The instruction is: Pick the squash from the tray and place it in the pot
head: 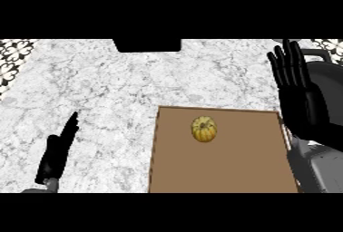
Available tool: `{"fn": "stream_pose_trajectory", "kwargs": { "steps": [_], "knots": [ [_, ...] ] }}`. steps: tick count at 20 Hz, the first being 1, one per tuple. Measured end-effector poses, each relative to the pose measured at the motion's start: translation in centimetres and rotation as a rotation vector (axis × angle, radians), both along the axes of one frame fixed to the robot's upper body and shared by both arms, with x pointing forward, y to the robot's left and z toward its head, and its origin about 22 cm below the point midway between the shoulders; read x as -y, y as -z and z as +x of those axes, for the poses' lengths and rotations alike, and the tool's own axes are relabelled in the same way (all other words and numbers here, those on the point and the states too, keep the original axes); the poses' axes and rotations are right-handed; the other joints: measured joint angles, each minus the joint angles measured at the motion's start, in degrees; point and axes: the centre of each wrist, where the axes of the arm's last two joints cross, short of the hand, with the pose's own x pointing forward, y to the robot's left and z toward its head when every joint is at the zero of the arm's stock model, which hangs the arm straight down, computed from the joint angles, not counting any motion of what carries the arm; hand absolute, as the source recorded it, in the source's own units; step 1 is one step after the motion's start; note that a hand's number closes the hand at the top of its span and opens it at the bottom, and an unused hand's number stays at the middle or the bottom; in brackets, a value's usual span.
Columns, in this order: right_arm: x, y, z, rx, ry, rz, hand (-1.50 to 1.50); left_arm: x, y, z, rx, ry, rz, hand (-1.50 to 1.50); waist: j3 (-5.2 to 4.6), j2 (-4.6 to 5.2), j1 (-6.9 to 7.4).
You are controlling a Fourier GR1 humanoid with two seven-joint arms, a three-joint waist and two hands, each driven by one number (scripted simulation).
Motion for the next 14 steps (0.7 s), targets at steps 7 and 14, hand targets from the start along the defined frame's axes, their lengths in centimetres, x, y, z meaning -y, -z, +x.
{"fn": "stream_pose_trajectory", "kwargs": {
  "steps": [7, 14],
  "knots": [
    [2.8, -3.4, 2.5, -0.219, -0.038, -0.352, 1.5, 2.5, -6.4, 4.5, 0.323, 0.06, -0.101, 0.0, -1.44, -0.07, 1.57],
    [5.7, -5.4, 2.5, -0.328, 0.094, -0.893, -1.5, 3.7, -10.3, 6.6, 0.468, 0.078, -0.225, 0.0, -1.08, 0.09, 0.87]
  ]
}}
